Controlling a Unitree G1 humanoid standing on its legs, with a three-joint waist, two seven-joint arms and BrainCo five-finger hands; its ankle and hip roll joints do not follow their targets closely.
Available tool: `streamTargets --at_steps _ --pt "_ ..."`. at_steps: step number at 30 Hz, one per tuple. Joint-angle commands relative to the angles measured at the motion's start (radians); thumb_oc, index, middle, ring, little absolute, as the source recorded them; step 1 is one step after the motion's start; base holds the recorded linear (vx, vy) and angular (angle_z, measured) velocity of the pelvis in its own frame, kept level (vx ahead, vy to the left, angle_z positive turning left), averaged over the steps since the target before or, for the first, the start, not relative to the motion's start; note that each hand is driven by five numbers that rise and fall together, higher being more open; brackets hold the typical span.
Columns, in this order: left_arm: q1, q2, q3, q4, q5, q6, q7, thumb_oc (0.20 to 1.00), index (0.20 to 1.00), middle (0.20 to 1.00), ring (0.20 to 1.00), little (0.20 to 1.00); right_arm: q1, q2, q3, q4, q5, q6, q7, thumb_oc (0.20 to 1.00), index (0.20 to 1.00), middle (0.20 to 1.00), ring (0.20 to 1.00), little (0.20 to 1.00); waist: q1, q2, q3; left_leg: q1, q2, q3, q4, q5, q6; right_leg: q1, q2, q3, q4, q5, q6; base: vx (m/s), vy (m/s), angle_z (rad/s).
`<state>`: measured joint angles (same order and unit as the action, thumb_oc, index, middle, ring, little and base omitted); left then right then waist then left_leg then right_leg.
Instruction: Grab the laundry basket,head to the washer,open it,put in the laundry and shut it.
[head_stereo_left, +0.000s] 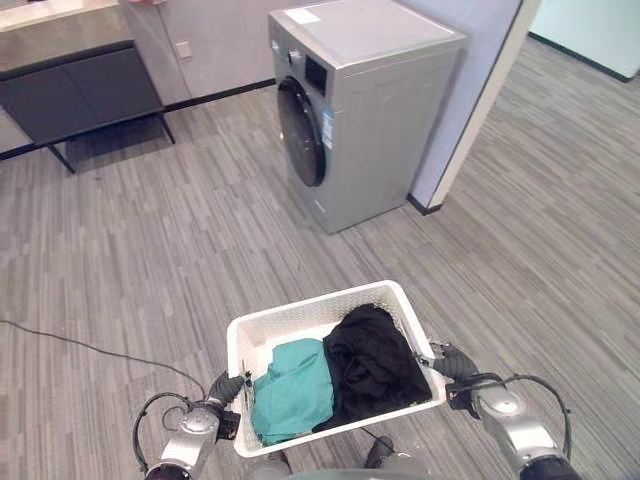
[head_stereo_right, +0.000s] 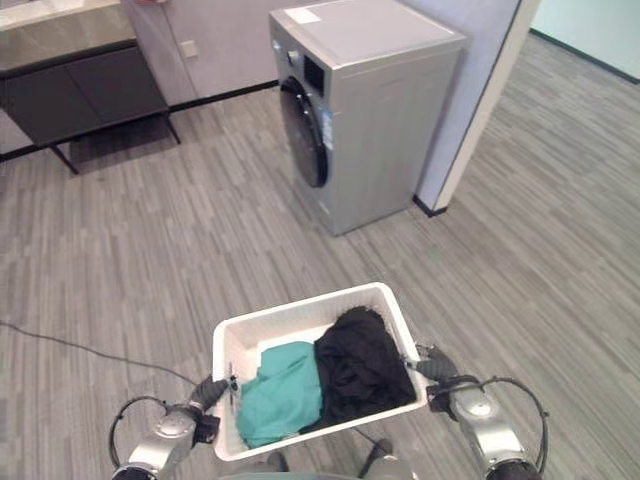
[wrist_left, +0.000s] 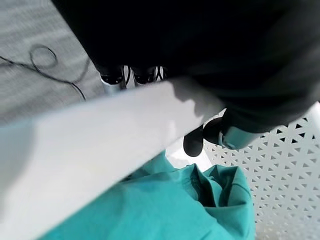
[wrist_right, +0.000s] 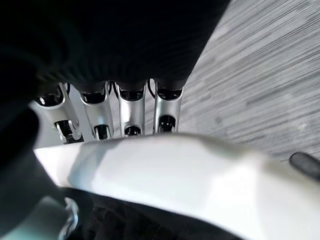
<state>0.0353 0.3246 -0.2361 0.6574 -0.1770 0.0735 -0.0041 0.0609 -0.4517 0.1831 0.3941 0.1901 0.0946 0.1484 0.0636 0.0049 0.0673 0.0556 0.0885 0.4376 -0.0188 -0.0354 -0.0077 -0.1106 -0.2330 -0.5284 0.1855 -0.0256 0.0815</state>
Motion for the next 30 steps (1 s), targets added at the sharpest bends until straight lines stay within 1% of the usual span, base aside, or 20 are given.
streamTargets --at_steps 1,2,4,5,6,7,8,9,10,11,12,14,16,17,18,20,21,27,29,30 --pt "-0.047 0.052 0.084 -0.073 0.013 -0.053 -0.002 0.200 0.200 0.200 0.200 0.200 -0.066 0.002 -0.031 -0.059 -0.010 -0.048 -0.012 0.200 0.200 0.200 0.200 0.200 0.003 -0.065 0.007 -0.077 -0.007 -0.061 0.035 0.024 -0.022 0.243 -0.003 0.047 -0.151 0.037 0.080 0.19 0.434 0.14" --pt "-0.043 0.059 0.086 -0.094 0.013 -0.050 -0.006 0.200 0.200 0.200 0.200 0.200 -0.060 0.002 -0.033 -0.072 -0.036 -0.044 -0.006 0.200 0.200 0.200 0.200 0.200 0.002 -0.065 0.006 -0.052 -0.054 -0.082 0.023 -0.009 0.012 0.221 -0.061 0.069 -0.062 0.107 0.106 0.12 0.292 0.15" --pt "-0.046 0.062 0.082 -0.103 0.010 -0.048 -0.007 0.200 0.200 0.200 0.200 0.200 -0.060 0.004 -0.034 -0.068 -0.037 -0.045 -0.009 0.200 0.200 0.200 0.200 0.200 0.000 -0.062 0.009 -0.046 -0.068 -0.094 0.016 -0.013 0.024 0.206 -0.077 0.089 -0.012 0.128 0.112 0.12 0.282 0.26" --pt "-0.054 0.065 0.076 -0.108 0.010 -0.046 -0.005 0.200 0.200 0.200 0.200 0.200 -0.057 0.007 -0.036 -0.065 -0.040 -0.042 -0.013 0.200 0.200 0.200 0.200 0.200 -0.008 -0.058 0.016 -0.039 -0.079 -0.114 0.004 -0.012 0.036 0.176 -0.086 0.132 0.051 0.137 0.111 0.09 0.245 0.31" --pt "-0.067 0.070 0.066 -0.104 0.013 -0.046 -0.003 0.200 0.200 0.200 0.200 0.200 -0.053 0.008 -0.038 -0.067 -0.043 -0.041 -0.013 0.200 0.200 0.200 0.200 0.200 -0.023 -0.053 0.026 -0.038 -0.086 -0.141 -0.002 -0.010 0.046 0.131 -0.065 0.203 0.117 0.149 0.105 0.01 0.151 0.33" --pt "-0.091 0.076 0.045 -0.092 0.018 -0.047 0.000 0.200 0.200 0.200 0.200 0.200 -0.038 0.003 -0.050 -0.079 -0.038 -0.038 -0.015 0.200 0.200 0.200 0.200 0.200 -0.066 -0.051 0.030 -0.052 -0.085 -0.168 -0.011 0.021 0.054 0.074 0.062 0.360 0.140 0.115 0.074 0.05 0.112 0.41" --pt "-0.108 0.074 0.029 -0.075 0.023 -0.048 -0.001 0.200 0.200 0.200 0.200 0.200 -0.022 0.004 -0.053 -0.079 -0.031 -0.036 -0.009 0.200 0.200 0.200 0.200 0.200 -0.088 -0.043 0.026 -0.048 -0.086 -0.208 -0.031 0.030 0.051 0.051 0.138 0.442 0.129 0.068 0.067 0.13 0.115 1.46" --pt "-0.122 0.072 0.021 -0.067 0.026 -0.044 -0.001 0.200 0.200 0.200 0.200 0.200 -0.008 0.006 -0.057 -0.081 -0.020 -0.039 -0.008 0.200 0.200 0.200 0.200 0.200 -0.102 -0.037 0.026 -0.028 -0.092 -0.239 -0.051 0.032 0.050 0.036 0.174 0.472 0.138 0.031 0.061 0.21 0.140 1.64" --pt "-0.124 0.068 0.021 -0.065 0.027 -0.043 -0.001 0.200 0.200 0.200 0.200 0.200 0.002 0.006 -0.058 -0.080 -0.015 -0.040 -0.010 0.200 0.200 0.200 0.200 0.200 -0.105 -0.030 0.028 -0.022 -0.088 -0.248 -0.058 0.038 0.046 0.011 0.184 0.459 0.141 0.024 0.048 0.24 0.097 1.65" --pt "-0.130 0.066 0.013 -0.057 0.029 -0.040 -0.004 0.200 0.200 0.200 0.200 0.200 0.017 0.011 -0.067 -0.075 0.004 -0.042 -0.013 0.200 0.200 0.200 0.200 0.200 -0.120 -0.026 0.034 -0.008 -0.085 -0.280 -0.068 0.040 0.040 -0.030 0.222 0.452 0.096 -0.003 0.031 0.23 0.025 0.61" --pt "-0.141 0.067 0.002 -0.043 0.035 -0.038 -0.005 0.200 0.200 0.200 0.200 0.200 0.022 0.010 -0.076 -0.070 0.021 -0.046 -0.015 0.200 0.200 0.200 0.200 0.200 -0.140 -0.030 0.040 0.002 -0.095 -0.308 -0.069 0.035 0.037 -0.057 0.274 0.502 0.047 -0.004 0.029 0.25 -0.003 0.58" --pt "-0.146 0.063 -0.001 -0.025 0.038 -0.038 -0.012 0.200 0.200 0.200 0.200 0.200 0.035 0.006 -0.086 -0.062 0.028 -0.047 -0.023 0.200 0.200 0.200 0.200 0.200 -0.152 -0.042 0.040 0.014 -0.114 -0.341 -0.069 0.029 0.034 -0.064 0.295 0.538 -0.049 0.036 0.030 0.22 -0.012 0.67" --pt "-0.152 0.059 -0.005 -0.020 0.044 -0.039 -0.013 0.200 0.200 0.200 0.200 0.200 0.032 -0.001 -0.088 -0.060 0.024 -0.052 -0.025 0.200 0.200 0.200 0.200 0.200 -0.159 -0.044 0.048 0.043 -0.123 -0.369 -0.068 0.012 0.037 -0.092 0.292 0.522 -0.105 0.085 0.035 0.18 -0.021 0.59" --pt "-0.152 0.059 -0.005 -0.020 0.044 -0.039 -0.013 0.200 0.200 0.200 0.200 0.200 0.032 -0.001 -0.088 -0.060 0.024 -0.052 -0.025 0.200 0.200 0.200 0.200 0.200 -0.160 -0.044 0.049 0.043 -0.122 -0.370 -0.068 0.012 0.037 -0.091 0.292 0.521 -0.106 0.085 0.035 0.21 -0.062 0.43" --pt "-0.147 0.058 -0.009 -0.018 0.058 -0.041 -0.015 0.200 0.200 0.200 0.200 0.200 0.043 -0.011 -0.089 -0.060 0.013 -0.047 -0.018 0.200 0.200 0.200 0.200 0.200 -0.152 -0.056 0.053 0.064 -0.134 -0.391 -0.046 -0.015 0.041 -0.087 0.268 0.486 -0.121 0.104 0.036 0.19 -0.067 0.47" --pt "-0.150 0.045 -0.006 0.012 0.061 -0.042 -0.007 0.200 0.200 0.200 0.200 0.200 0.036 -0.011 -0.089 -0.029 0.020 -0.048 -0.022 0.200 0.200 0.200 0.200 0.200 -0.154 -0.062 0.041 0.074 -0.143 -0.403 -0.007 -0.041 0.042 -0.039 0.265 0.485 -0.131 0.097 0.024 0.26 -0.087 0.56" --pt "-0.143 0.042 0.001 0.008 0.057 -0.040 -0.009 0.200 0.200 0.200 0.200 0.200 0.031 -0.012 -0.088 -0.020 0.018 -0.047 -0.023 0.200 0.200 0.200 0.200 0.200 -0.149 -0.056 0.028 0.087 -0.141 -0.404 -0.004 -0.048 0.041 -0.016 0.269 0.478 -0.138 0.092 0.017 0.27 -0.085 0.44" --pt "-0.131 0.033 0.015 0.018 0.024 -0.044 -0.007 0.200 0.200 0.200 0.200 0.200 0.011 -0.029 -0.089 -0.032 0.026 -0.054 -0.032 0.200 0.200 0.200 0.200 0.200 -0.153 -0.038 -0.003 0.100 -0.111 -0.406 0.064 -0.033 0.001 0.052 0.293 0.456 -0.173 0.070 -0.010 0.22 -0.089 0.10" --pt "-0.142 0.032 0.017 0.021 0.016 -0.049 0.001 0.200 0.200 0.200 0.200 0.200 0.018 -0.036 -0.107 -0.052 0.032 -0.061 -0.039 0.200 0.200 0.200 0.200 0.200 -0.155 -0.043 0.007 0.060 -0.114 -0.403 0.195 0.014 -0.042 0.079 0.294 0.445 -0.186 0.061 -0.024 0.15 -0.099 0.07" --pt "-0.143 0.032 0.016 0.021 0.016 -0.048 0.001 0.200 0.200 0.200 0.200 0.200 0.018 -0.036 -0.108 -0.054 0.032 -0.060 -0.039 0.200 0.200 0.200 0.200 0.200 -0.157 -0.043 0.007 0.052 -0.114 -0.405 0.207 0.010 -0.043 0.078 0.294 0.443 -0.186 0.062 -0.025 0.06 -0.061 0.07"
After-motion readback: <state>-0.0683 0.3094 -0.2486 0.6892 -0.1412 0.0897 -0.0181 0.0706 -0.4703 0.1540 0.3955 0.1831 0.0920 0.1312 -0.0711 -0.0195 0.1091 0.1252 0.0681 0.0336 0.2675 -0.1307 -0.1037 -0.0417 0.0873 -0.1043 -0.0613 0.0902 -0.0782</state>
